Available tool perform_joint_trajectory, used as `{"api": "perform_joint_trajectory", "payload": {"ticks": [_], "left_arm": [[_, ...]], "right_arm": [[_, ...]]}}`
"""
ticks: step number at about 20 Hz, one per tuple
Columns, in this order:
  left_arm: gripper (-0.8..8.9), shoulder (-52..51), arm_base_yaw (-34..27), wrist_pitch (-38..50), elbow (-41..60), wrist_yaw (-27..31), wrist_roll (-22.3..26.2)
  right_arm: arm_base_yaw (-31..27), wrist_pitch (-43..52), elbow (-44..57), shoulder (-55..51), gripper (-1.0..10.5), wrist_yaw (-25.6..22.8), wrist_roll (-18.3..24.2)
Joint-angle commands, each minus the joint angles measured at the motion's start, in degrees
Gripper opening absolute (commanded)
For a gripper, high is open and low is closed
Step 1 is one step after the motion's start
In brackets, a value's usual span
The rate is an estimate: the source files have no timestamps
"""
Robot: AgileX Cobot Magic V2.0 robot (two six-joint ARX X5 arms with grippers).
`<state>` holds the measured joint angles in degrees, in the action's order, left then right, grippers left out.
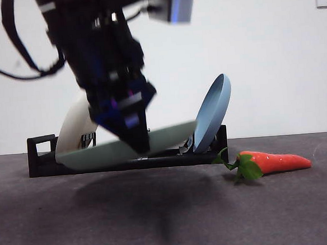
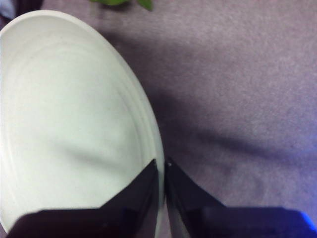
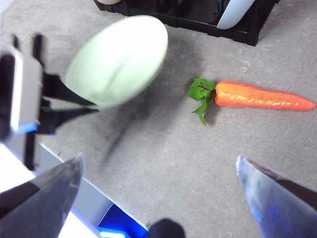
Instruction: Take the green plate from the plate rack,put the plate on the table,take the carrot from the table,put the carrot in the plate
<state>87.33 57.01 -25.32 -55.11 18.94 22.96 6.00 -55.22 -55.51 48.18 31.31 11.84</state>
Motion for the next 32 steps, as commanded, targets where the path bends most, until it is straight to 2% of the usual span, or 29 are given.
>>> {"api": "perform_joint_trajectory", "payload": {"ticks": [1, 9, 10, 13, 14, 18, 22, 25, 28, 32], "left_arm": [[-0.06, 3.4, 0.9, 3.0, 1.1, 0.4, 2.7], [0.02, 13.5, 2.7, 3.9, 1.2, 0.0, 2.1], [0.39, 13.6, 2.7, 3.1, 1.2, -0.2, 0.9], [3.79, 13.5, 2.9, 2.5, 1.2, 0.0, -3.0], [4.1, 13.3, 2.9, 2.5, 1.1, 0.0, -3.6], [4.09, 10.8, 3.0, 1.3, -0.1, 0.1, -4.2], [4.09, 4.3, 3.1, -4.3, -5.4, -0.8, -9.0], [4.09, -2.6, 3.1, -9.0, -11.1, -2.8, -15.5], [4.09, -10.0, 3.1, -12.5, -17.4, -2.7, -22.0], [4.09, -18.4, 2.9, -14.6, -24.5, -1.8, -23.5]], "right_arm": [[0.1, 0.4, -0.1, 0.6, 5.6, -0.2, 0.2], [0.1, 1.0, -0.1, 3.7, 5.6, -0.2, 0.2], [0.1, 1.1, -0.1, 4.1, 5.6, -0.2, 0.0], [0.1, 2.6, -0.1, 6.2, 5.6, -0.2, -3.0], [0.1, 3.3, -0.1, 7.0, 5.6, -0.2, -2.9], [0.1, 8.7, -0.1, 10.9, 5.6, -0.3, -1.8], [0.1, 17.1, -0.1, 15.5, 5.6, -0.4, 6.4], [0.1, 22.8, -0.1, 19.7, 5.6, -0.4, 18.0], [0.1, 27.0, -0.1, 24.9, 4.9, -0.3, 25.4], [0.1, 28.7, -0.1, 33.4, 5.0, -0.3, 31.7]]}}
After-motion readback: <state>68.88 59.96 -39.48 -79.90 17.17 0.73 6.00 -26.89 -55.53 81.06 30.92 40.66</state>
